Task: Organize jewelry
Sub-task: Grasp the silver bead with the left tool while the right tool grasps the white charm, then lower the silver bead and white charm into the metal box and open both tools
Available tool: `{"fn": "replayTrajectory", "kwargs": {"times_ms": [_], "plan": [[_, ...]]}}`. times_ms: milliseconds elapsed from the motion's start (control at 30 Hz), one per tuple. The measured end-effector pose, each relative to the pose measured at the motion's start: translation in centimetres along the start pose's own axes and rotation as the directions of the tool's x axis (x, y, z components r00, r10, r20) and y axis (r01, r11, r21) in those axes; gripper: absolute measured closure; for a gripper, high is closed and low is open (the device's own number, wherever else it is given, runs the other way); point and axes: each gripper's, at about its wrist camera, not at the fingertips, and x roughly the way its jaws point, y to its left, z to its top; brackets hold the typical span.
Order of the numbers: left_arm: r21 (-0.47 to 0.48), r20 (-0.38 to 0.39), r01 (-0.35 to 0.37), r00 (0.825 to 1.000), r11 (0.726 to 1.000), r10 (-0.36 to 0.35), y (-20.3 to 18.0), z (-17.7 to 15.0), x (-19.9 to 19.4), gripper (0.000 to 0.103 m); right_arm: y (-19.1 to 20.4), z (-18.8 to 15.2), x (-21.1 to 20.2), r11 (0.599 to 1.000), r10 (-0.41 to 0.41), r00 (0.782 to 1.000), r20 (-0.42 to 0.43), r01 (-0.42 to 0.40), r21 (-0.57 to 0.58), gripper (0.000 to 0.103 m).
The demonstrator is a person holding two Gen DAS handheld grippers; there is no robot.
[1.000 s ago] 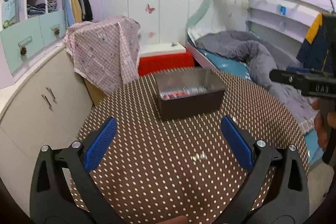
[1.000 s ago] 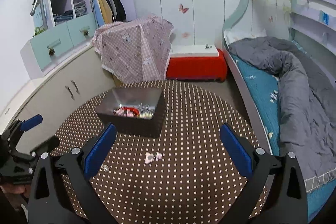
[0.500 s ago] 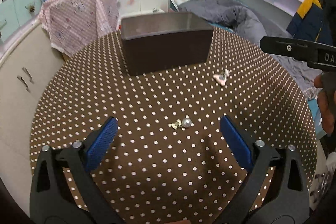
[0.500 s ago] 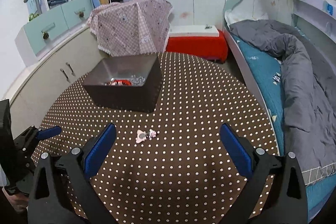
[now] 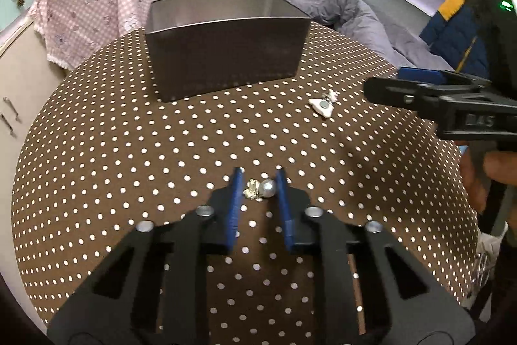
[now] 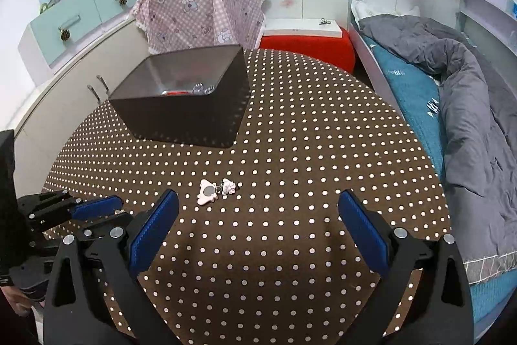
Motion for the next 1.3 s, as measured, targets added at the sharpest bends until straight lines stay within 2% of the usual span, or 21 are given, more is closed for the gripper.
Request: {"fn": "replayTrajectory", "kwargs": {"times_ms": [233, 300, 400, 433, 500, 533, 567, 667, 833, 933, 1100, 1300], "plan": [[-0.001, 0.016, 0.011, 1.0, 1.0, -0.011, -0.3, -0.6, -0.6, 0.085, 1.0, 0.3, 1.9, 0.999, 0.018, 1.0, -0.015, -0.019, -0.049, 0.008], [-0.01, 0.023, 0.011, 1.0, 1.0, -0.01, -0.1, -0.7, -1.0, 0.085, 1.5, 0.6, 2.7, 0.996, 0.023, 1.0, -0.021, -0.024, -0.083, 0.011], [-0.029, 0.034, 0.007, 0.999, 1.0, -0.006, 0.3, -0.6, -1.5, 0.085, 2.8, 0.8, 4.5, 0.989, 0.023, 0.998, -0.065, -0.032, -0.146, 0.031], [-0.034, 0.037, 0.005, 0.999, 0.999, -0.004, 0.5, -0.5, -1.5, 0.085, 3.2, 0.7, 4.7, 0.985, 0.006, 0.998, -0.07, -0.018, -0.17, 0.044], [-0.05, 0.046, -0.003, 0.999, 0.999, 0.005, 1.0, -0.5, -1.9, 0.085, 3.8, 0.5, 4.5, 0.979, 0.023, 0.998, -0.064, -0.035, -0.199, 0.057], [-0.061, 0.05, -0.005, 0.999, 0.998, 0.008, 1.4, -0.5, -2.1, 0.085, 3.9, 0.4, 4.3, 0.979, 0.033, 0.997, -0.067, -0.046, -0.2, 0.069], [-0.067, 0.051, -0.006, 0.999, 0.998, 0.01, 1.6, -0.5, -2.2, 0.085, 3.9, 0.3, 4.1, 0.979, 0.035, 0.997, -0.069, -0.048, -0.2, 0.076], [-0.083, 0.061, -0.016, 0.998, 0.996, 0.022, 2.0, -0.4, -2.6, 0.085, 3.3, 0.0, 3.4, 0.982, 0.065, 0.996, -0.068, -0.076, -0.173, 0.076], [-0.09, 0.096, -0.023, 0.995, 0.996, 0.032, 2.4, 0.3, -3.8, 0.085, 3.1, 0.5, 0.6, 0.983, 0.102, 0.995, -0.017, -0.104, -0.154, 0.076], [-0.092, 0.13, -0.02, 0.991, 0.996, 0.032, 2.7, 1.3, -4.9, 0.085, 3.2, 1.8, -1.6, 0.979, 0.128, 0.991, 0.033, -0.121, -0.162, 0.076], [-0.08, 0.201, -0.039, 0.978, 0.996, 0.054, 3.1, 4.0, -7.5, 0.085, 3.7, 5.3, -6.0, 0.97, 0.181, 0.973, 0.143, -0.152, -0.191, 0.076], [-0.06, 0.292, -0.077, 0.952, 0.995, 0.092, 3.5, 8.3, -10.3, 0.085, 4.4, 9.5, -9.0, 0.964, 0.195, 0.951, 0.238, -0.142, -0.223, 0.076]]}}
